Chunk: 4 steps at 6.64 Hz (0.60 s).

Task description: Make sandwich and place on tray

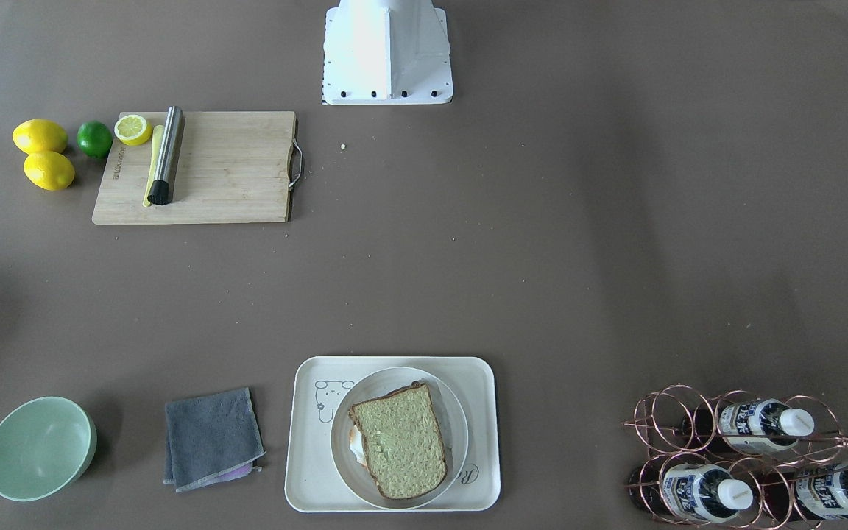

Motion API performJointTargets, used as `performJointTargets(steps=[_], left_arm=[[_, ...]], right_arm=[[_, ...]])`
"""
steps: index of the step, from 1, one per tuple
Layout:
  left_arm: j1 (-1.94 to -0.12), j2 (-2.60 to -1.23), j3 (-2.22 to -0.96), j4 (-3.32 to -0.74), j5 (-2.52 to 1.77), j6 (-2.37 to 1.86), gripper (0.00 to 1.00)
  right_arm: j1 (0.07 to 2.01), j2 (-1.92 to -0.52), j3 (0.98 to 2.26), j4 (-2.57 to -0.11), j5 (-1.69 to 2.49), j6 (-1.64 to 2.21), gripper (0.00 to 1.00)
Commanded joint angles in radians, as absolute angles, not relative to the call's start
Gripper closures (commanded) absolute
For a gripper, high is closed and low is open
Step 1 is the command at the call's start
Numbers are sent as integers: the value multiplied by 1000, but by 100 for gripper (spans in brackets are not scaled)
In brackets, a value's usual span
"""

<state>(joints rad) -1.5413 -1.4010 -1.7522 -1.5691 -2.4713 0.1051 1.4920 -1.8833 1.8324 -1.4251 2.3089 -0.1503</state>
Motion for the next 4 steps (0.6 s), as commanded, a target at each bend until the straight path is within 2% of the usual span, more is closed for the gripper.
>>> performJointTargets(steps=[1,4], left_arm=[[-1551,-1388,-1779,-1569,-2482,106,2],[-1565,-1376,-1795,-1565,-2474,94,2]], right_arm=[[1493,-1881,1832,-1425,2318,-147,0],[1494,-1885,1841,-1422,2339,-147,0]])
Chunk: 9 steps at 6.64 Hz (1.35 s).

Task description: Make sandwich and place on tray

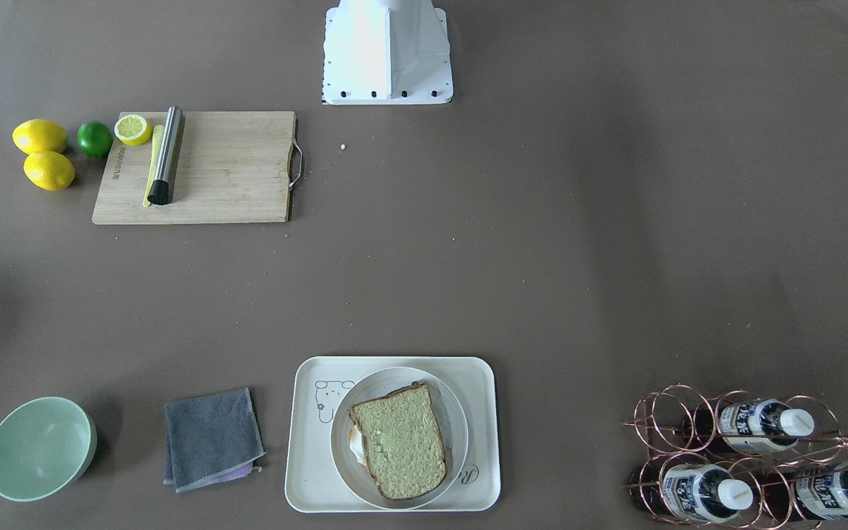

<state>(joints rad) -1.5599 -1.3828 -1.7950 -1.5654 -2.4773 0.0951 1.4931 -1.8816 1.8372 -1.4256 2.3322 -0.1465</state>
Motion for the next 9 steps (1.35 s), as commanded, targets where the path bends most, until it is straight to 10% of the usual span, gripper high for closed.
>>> performJointTargets(steps=[1,9], left_arm=[[-1566,-1371,-1773,-1571,-2471,98,2],[-1601,-1396,-1756,-1557,-2474,104,2]], right_arm=[[1496,-1887,1841,-1416,2344,-158,0],[1505,-1878,1847,-1414,2330,-149,0]])
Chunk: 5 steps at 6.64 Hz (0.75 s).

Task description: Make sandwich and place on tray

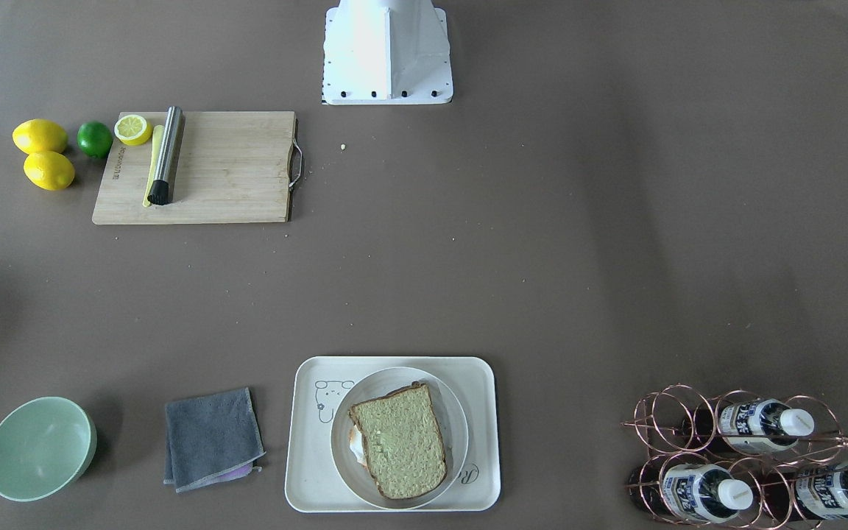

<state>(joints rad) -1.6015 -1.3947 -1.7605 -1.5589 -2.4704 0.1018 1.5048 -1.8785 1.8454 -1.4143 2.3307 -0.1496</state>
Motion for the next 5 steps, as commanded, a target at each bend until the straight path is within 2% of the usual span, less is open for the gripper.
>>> performJointTargets(steps=[1,5], left_arm=[[-1603,-1387,-1769,-1565,-2476,101,2],[-1621,-1382,-1761,-1562,-2476,106,2]], right_arm=[[1505,-1875,1847,-1414,2330,-149,0],[1505,-1873,1847,-1414,2330,-146,0]])
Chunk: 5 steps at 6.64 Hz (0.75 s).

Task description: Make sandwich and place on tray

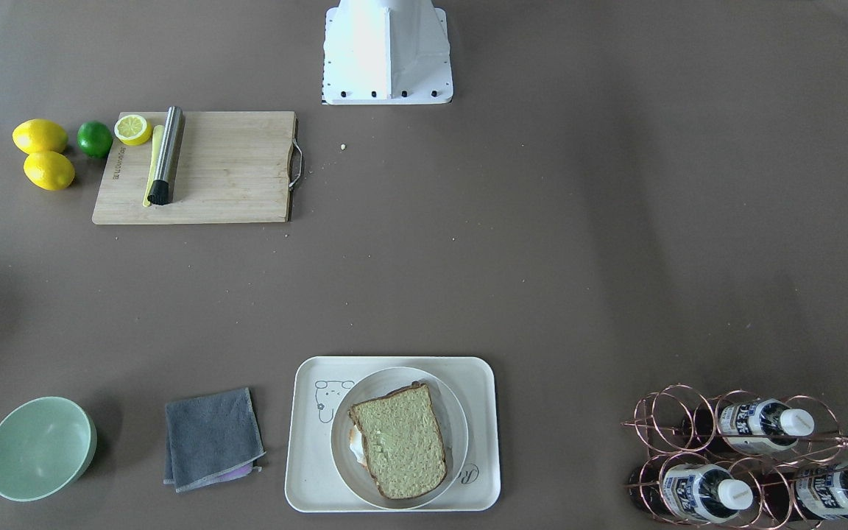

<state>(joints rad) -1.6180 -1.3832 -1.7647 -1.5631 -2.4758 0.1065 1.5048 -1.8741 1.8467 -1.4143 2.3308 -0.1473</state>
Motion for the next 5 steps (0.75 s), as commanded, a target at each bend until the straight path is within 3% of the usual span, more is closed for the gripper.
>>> performJointTargets(steps=[1,5], left_arm=[[-1632,-1381,-1761,-1559,-2476,106,2],[-1641,-1330,-1763,-1580,-2459,107,2]], right_arm=[[1505,-1873,1847,-1414,2332,-144,0],[1520,-1828,1845,-1529,2304,-149,0]])
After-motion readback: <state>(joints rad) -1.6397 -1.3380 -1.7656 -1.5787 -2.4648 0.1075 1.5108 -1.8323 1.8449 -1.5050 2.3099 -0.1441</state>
